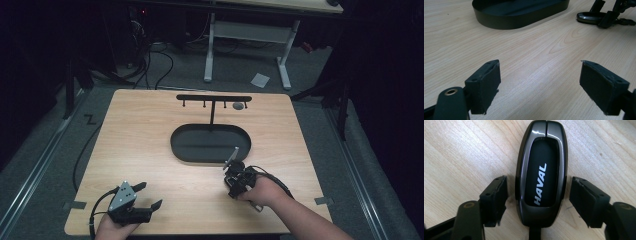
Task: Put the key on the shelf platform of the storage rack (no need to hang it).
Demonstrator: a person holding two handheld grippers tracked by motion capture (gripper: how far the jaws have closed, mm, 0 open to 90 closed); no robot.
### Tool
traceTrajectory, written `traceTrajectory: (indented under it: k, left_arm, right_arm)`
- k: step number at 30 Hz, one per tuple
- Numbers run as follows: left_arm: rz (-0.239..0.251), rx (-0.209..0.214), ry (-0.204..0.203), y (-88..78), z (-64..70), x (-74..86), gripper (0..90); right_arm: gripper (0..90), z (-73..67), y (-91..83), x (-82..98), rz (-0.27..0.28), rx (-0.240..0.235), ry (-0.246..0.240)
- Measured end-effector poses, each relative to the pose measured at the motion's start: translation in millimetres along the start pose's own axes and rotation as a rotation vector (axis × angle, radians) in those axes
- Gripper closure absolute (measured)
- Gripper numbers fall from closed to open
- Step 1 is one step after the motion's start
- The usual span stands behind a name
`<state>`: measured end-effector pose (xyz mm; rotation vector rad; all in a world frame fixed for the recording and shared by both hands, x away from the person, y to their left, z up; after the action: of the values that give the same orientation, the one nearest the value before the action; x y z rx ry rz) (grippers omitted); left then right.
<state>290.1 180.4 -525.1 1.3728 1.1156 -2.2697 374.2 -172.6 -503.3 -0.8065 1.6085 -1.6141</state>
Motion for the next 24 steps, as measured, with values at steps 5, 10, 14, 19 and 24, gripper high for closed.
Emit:
traceTrajectory:
  k: [5,10,14,19,24]
  left_arm:
    - [0.000,0.001,0.001,0.2,0.0,0.0,17.7]
    - [0.000,0.002,0.003,0.5,0.3,-0.2,17.7]
    - [0.002,0.002,0.001,0.2,0.2,-0.3,17.7]
    - [0.001,0.002,0.001,-0.4,0.2,-0.2,17.7]
    - [0.002,0.002,0.000,0.1,0.2,-0.2,17.8]
  right_arm:
    - [37.4,1.5,-0.5,-1.4,-0.001,-0.009,0.027]
    - [48.1,1.7,-2.3,-3.2,-0.001,-0.001,-0.005]
    - [48.8,1.0,-2.6,-5.1,-0.016,-0.009,-0.007]
    - [48.9,0.8,-5.8,-5.2,-0.018,-0.021,-0.042]
    - [48.9,6.6,-23.3,-2.9,0.000,-0.003,-0.026]
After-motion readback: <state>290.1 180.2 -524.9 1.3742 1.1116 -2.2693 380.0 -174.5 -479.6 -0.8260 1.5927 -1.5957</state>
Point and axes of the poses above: each handheld gripper's, and its own axes: y roughly forward along the jaws, x roughly out of its underside, z roughly to its right, the point moved 1 cm from there along y, roughly forward along the jaws, and after that the axes turned 13 degrees about -y, right-handed, at the moved point
